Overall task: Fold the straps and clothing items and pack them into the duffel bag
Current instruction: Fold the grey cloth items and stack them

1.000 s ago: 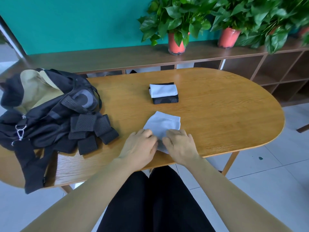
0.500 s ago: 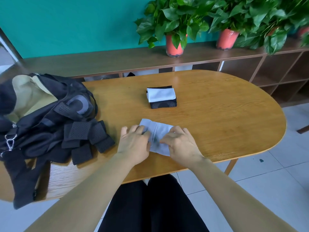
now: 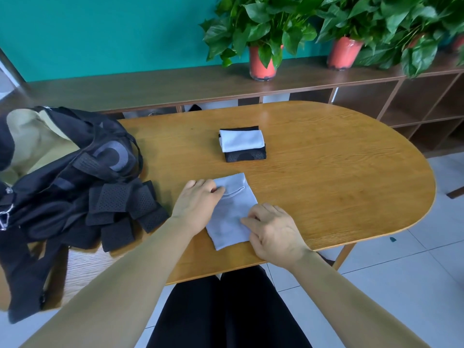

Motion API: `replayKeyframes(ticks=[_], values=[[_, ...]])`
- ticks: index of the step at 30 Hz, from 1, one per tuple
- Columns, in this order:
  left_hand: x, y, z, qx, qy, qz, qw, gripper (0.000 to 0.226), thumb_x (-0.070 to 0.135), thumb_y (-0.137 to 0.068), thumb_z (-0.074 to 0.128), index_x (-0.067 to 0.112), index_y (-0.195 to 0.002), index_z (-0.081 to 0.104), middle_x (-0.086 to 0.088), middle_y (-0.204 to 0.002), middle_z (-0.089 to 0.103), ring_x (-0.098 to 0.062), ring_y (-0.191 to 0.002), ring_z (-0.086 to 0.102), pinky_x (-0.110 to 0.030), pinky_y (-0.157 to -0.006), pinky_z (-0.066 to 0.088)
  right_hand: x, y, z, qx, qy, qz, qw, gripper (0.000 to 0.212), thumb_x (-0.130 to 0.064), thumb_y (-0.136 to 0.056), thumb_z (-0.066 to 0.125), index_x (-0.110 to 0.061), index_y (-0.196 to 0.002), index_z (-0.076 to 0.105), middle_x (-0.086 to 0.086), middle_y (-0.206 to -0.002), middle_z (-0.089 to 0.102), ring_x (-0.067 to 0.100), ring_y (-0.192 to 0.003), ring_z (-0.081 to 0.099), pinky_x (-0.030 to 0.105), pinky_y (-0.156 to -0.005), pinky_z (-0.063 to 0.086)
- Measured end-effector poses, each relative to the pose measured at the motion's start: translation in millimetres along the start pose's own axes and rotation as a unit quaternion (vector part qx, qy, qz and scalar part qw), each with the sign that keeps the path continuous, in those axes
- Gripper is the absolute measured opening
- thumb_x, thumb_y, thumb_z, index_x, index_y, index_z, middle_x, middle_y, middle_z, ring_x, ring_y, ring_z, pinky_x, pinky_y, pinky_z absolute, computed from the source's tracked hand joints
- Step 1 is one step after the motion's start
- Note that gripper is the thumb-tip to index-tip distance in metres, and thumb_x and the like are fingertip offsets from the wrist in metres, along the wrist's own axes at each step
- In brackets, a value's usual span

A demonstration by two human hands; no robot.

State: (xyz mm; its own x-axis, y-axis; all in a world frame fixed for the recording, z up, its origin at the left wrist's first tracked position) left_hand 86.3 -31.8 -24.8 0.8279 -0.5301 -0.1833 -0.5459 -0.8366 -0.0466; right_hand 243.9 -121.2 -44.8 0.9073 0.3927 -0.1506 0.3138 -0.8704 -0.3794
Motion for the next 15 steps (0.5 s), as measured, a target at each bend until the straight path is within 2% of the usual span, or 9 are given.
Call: replayKeyframes(ticks=[4,6,8,9,11,13,15], values=[[-4.8,0.9,0.6,-0.004,0.011,0.028,1.000,0.074,-0.004,-0.083,0.048,0.021,-0.149,0.026,0.002,-0.138,0.040,-0.022,-0.123,0.039,-0.026,-0.107,0.020,-8.0,-0.8,2.6,-0.003,-0.009,0.004,1.000,0.026,-0.018,-0.073,0.042,-0.015,-0.077,0.068,0.000,-0.077,0.054,0.022,-0.067,0.051,0.033,-0.057,0.045],[-3.6,9.2,-0.1,0.043,0.043,0.045,0.997,0.076,-0.010,-0.075,0.053,0.014,-0.145,0.036,-0.001,-0.141,0.044,-0.024,-0.125,0.043,-0.028,-0.107,0.018,-10.6,-0.1,-1.7,0.014,-0.023,0.001,1.000,0.024,-0.018,-0.076,0.045,-0.015,-0.081,0.068,0.000,-0.078,0.055,0.022,-0.067,0.052,0.033,-0.058,0.045],[1.1,24.7,-2.8,0.100,0.079,0.060,0.990,0.068,-0.010,-0.068,0.055,0.009,-0.133,0.052,-0.006,-0.134,0.055,-0.026,-0.120,0.053,-0.030,-0.103,0.020,-11.6,3.2,-9.3,0.032,-0.037,0.002,0.999,0.024,-0.019,-0.077,0.049,-0.015,-0.089,0.069,0.001,-0.084,0.057,0.021,-0.072,0.053,0.033,-0.062,0.045],[4.3,35.3,-3.7,0.120,0.097,0.065,0.986,0.060,-0.004,-0.070,0.050,0.008,-0.128,0.057,-0.006,-0.130,0.058,-0.025,-0.117,0.056,-0.032,-0.103,0.022,-11.1,5.9,-12.8,0.032,-0.037,0.002,0.999,0.027,-0.022,-0.076,0.051,-0.015,-0.095,0.069,0.001,-0.090,0.059,0.021,-0.078,0.054,0.032,-0.066,0.044],[12.8,59.4,-1.4,0.111,0.117,0.075,0.984,0.055,0.015,-0.076,0.037,0.012,-0.126,0.059,-0.002,-0.130,0.059,-0.019,-0.116,0.057,-0.033,-0.104,0.024,-8.7,13.0,-16.1,-0.004,-0.021,-0.010,1.000,0.043,-0.033,-0.073,0.055,-0.015,-0.112,0.066,0.004,-0.109,0.060,0.021,-0.094,0.056,0.030,-0.079,0.044],[20.1,82.4,3.5,0.096,0.127,0.094,0.983,0.052,0.030,-0.081,0.040,0.016,-0.127,0.059,0.001,-0.132,0.057,-0.014,-0.119,0.054,-0.035,-0.107,0.023,-6.7,21.8,-15.7,-0.053,-0.006,-0.026,0.998,0.059,-0.043,-0.072,0.056,-0.016,-0.124,0.059,0.007,-0.125,0.057,0.023,-0.112,0.054,0.032,-0.095,0.042],[22.3,97.2,9.7,0.086,0.124,0.099,0.984,0.056,0.050,-0.084,0.046,0.018,-0.128,0.059,0.003,-0.135,0.056,-0.012,-0.123,0.052,-0.036,-0.108,0.021,-7.8,30.6,-14.0,-0.091,-0.004,-0.033,0.995,0.066,-0.046,-0.070,0.054,-0.016,-0.129,0.056,0.008,-0.131,0.054,0.024,-0.120,0.051,0.035,-0.104,0.038]])
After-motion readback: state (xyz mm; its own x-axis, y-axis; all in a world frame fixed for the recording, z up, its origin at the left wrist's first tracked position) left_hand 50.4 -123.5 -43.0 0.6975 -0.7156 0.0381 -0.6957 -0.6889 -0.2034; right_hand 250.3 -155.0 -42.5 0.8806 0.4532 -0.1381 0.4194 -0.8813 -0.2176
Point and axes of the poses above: each hand's wrist, its own y-axis away from the middle knuckle, its own z-axis out of the palm, x = y × z, the point moved 3 cm from there along -y, towards the middle knuckle
